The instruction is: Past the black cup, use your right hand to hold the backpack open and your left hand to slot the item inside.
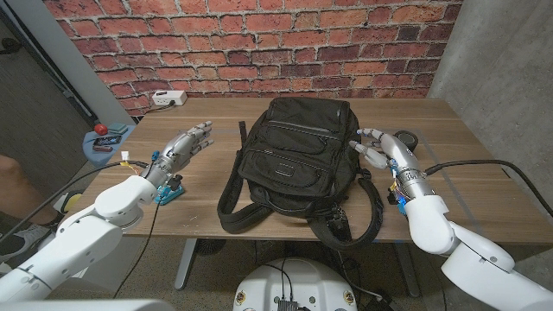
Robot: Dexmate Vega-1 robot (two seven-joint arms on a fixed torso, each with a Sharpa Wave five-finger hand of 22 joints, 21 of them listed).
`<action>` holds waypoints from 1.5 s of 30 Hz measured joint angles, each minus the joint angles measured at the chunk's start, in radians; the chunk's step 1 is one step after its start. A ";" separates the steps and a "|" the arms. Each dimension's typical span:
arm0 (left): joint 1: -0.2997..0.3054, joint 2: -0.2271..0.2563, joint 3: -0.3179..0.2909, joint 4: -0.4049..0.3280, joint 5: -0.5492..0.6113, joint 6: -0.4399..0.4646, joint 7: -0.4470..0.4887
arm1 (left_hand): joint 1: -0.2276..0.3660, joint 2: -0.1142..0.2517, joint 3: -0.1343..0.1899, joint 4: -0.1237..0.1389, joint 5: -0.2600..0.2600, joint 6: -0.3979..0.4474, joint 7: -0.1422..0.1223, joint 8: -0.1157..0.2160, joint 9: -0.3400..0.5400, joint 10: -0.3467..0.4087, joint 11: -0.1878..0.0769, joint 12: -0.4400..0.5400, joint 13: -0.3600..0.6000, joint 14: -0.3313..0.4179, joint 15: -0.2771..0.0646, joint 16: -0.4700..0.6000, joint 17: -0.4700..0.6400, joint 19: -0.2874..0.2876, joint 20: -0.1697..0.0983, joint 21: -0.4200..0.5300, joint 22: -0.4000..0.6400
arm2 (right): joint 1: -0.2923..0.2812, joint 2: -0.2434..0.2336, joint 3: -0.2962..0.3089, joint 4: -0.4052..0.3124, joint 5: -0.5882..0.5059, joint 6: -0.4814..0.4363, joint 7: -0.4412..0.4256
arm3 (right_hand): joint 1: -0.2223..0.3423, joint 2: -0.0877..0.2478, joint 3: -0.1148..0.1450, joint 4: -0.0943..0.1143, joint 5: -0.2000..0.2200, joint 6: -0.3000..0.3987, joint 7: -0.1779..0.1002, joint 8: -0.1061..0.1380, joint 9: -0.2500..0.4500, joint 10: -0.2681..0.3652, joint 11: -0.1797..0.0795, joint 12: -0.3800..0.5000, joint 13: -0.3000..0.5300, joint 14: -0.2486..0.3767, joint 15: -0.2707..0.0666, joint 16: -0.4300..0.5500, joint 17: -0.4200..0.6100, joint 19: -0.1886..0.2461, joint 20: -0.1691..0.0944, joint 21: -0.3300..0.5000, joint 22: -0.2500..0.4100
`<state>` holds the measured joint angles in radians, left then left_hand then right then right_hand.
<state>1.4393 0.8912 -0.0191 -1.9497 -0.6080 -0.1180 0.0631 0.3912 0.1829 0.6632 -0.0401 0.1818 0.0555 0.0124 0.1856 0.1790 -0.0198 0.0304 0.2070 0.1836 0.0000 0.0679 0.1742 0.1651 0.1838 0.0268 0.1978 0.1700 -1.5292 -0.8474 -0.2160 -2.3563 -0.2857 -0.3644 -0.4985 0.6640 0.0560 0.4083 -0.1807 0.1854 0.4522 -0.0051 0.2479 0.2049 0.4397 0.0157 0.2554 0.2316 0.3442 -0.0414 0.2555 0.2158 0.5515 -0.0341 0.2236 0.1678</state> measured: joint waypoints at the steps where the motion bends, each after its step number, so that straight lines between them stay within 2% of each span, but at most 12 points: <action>1: -0.002 -0.001 0.000 -0.001 0.002 0.001 -0.001 | 0.000 0.000 0.000 0.000 0.000 0.000 0.000 0.000 0.000 0.000 0.000 0.000 0.000 0.000 0.000 0.000 0.000 0.000 0.000 0.000 0.000 | -0.006 0.000 -0.001 -0.007 -0.005 -0.006 0.000 | 0.002 0.002 0.000 0.000 0.000 0.000 0.000 0.000 0.000 0.000 0.000 0.000 0.000 0.003 -0.003 0.000 -0.002 0.000 0.000 0.000 0.000; 10: -0.009 -0.009 0.002 -0.005 0.011 0.007 -0.002 | 0.000 0.000 0.000 0.000 0.000 0.000 0.000 0.000 0.000 0.000 0.000 0.000 0.000 0.000 0.000 0.000 0.000 0.000 0.000 0.000 0.000 | -0.044 0.001 -0.005 -0.051 -0.053 -0.062 0.001 | 0.008 -0.003 0.000 0.000 0.000 0.000 0.000 0.000 0.000 0.000 0.000 0.000 0.000 0.005 -0.005 0.000 -0.002 0.000 0.000 0.000 0.000; 19: -0.013 -0.017 0.006 -0.005 0.019 0.008 -0.001 | 0.000 0.000 -0.004 -0.004 0.000 0.005 -0.005 0.000 0.000 0.000 0.000 0.000 0.000 0.000 0.000 0.000 0.000 0.000 0.000 0.000 0.000 | -0.059 -0.004 -0.072 -0.100 -0.145 -0.138 0.008 | 0.019 -0.007 0.000 0.000 0.000 0.000 0.000 0.000 0.000 0.003 -0.003 0.000 0.000 0.010 0.000 0.000 -0.002 0.000 0.000 0.000 0.000; 22: -0.014 -0.020 0.007 -0.003 0.019 0.008 -0.001 | 0.001 0.001 -0.004 -0.004 0.000 0.005 -0.005 0.000 0.000 0.000 0.000 0.000 0.000 0.000 0.000 0.000 0.000 0.000 0.000 0.000 0.000 | -0.059 -0.004 -0.072 -0.100 -0.171 -0.159 0.008 | 0.023 -0.011 0.000 0.000 0.000 0.005 -0.005 0.000 0.000 0.003 -0.003 0.000 0.000 0.010 0.000 0.000 -0.002 0.000 0.000 0.000 0.000; 23: -0.014 -0.021 0.008 -0.001 0.022 0.003 -0.002 | 0.004 0.004 -0.004 -0.004 0.000 0.005 -0.005 0.000 0.000 0.000 0.000 0.000 0.000 0.000 0.000 0.000 0.000 0.000 0.000 0.000 0.000 | -0.061 0.001 -0.110 -0.117 -0.185 -0.171 0.007 | 0.023 -0.011 0.000 0.000 0.000 0.005 -0.005 0.000 0.000 0.003 -0.003 -0.001 0.000 0.010 0.000 0.000 -0.002 0.000 0.000 0.000 0.000; 28: -0.016 -0.024 0.011 0.004 0.024 -0.006 -0.007 | 0.005 0.005 -0.004 -0.004 0.000 0.005 -0.005 0.000 0.000 0.000 0.000 0.000 0.000 0.000 0.000 0.000 0.000 0.000 0.000 0.000 0.000 | -0.063 0.007 -0.145 -0.133 -0.223 -0.205 0.006 | 0.030 -0.007 0.000 0.000 0.000 0.006 -0.005 0.000 0.000 0.006 0.000 -0.001 0.000 0.010 0.000 0.000 -0.002 0.005 -0.005 0.000 0.002; 38: -0.021 -0.030 0.016 0.018 0.026 -0.017 -0.012 | 0.009 0.002 -0.004 -0.004 0.000 0.005 -0.005 0.000 0.000 0.000 0.000 0.000 0.000 0.000 0.000 0.000 0.000 0.000 0.000 0.000 0.000 | -0.068 0.009 -0.176 -0.153 -0.289 -0.261 0.007 | 0.042 -0.011 -0.004 0.004 0.000 0.011 0.000 -0.001 0.000 0.006 0.000 -0.001 0.000 0.015 -0.005 0.004 -0.002 0.012 0.002 0.000 0.003; 40: -0.022 -0.031 0.017 0.021 0.028 -0.027 -0.016 | 0.009 0.002 -0.004 -0.004 0.000 0.005 -0.005 0.000 0.000 0.000 0.000 0.000 0.000 0.000 0.000 0.000 0.000 0.000 0.000 0.000 0.000 | -0.073 0.008 -0.205 -0.167 -0.305 -0.271 0.008 | 0.044 -0.014 -0.004 0.004 0.000 0.011 0.000 -0.001 0.000 0.006 0.000 -0.001 0.000 0.021 0.001 0.004 -0.002 0.012 0.002 0.000 0.002; 45: -0.023 -0.033 0.019 0.027 0.030 -0.036 -0.019 | 0.013 0.005 -0.004 -0.004 0.000 0.005 -0.005 0.000 0.000 0.000 0.000 0.000 0.000 0.000 0.000 0.000 0.000 0.002 0.002 0.000 0.000 | -0.075 0.004 -0.232 -0.174 -0.353 -0.294 0.009 | 0.046 -0.015 -0.004 0.004 0.000 0.011 0.000 -0.001 0.000 0.006 0.000 -0.001 0.000 0.021 0.001 0.004 -0.002 0.016 -0.002 0.000 0.002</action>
<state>1.4164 0.8583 -0.0001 -1.9226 -0.5785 -0.1541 0.0441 0.4043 0.1884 0.6590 -0.0441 0.1817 0.0607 0.0071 0.1856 0.1790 -0.0198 0.0304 0.2070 0.1836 -0.0001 0.0679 0.1742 0.1651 0.1858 0.0288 0.1977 0.1700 -1.6041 -0.8431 -0.4478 -2.5301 -0.6389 -0.6580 -0.4898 0.7096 0.0412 0.4041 -0.1764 0.1854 0.4629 -0.0052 0.2471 0.2049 0.4460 0.0156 0.2548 0.2316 0.3649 -0.0408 0.2591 0.2139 0.5676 -0.0358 0.2236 0.1702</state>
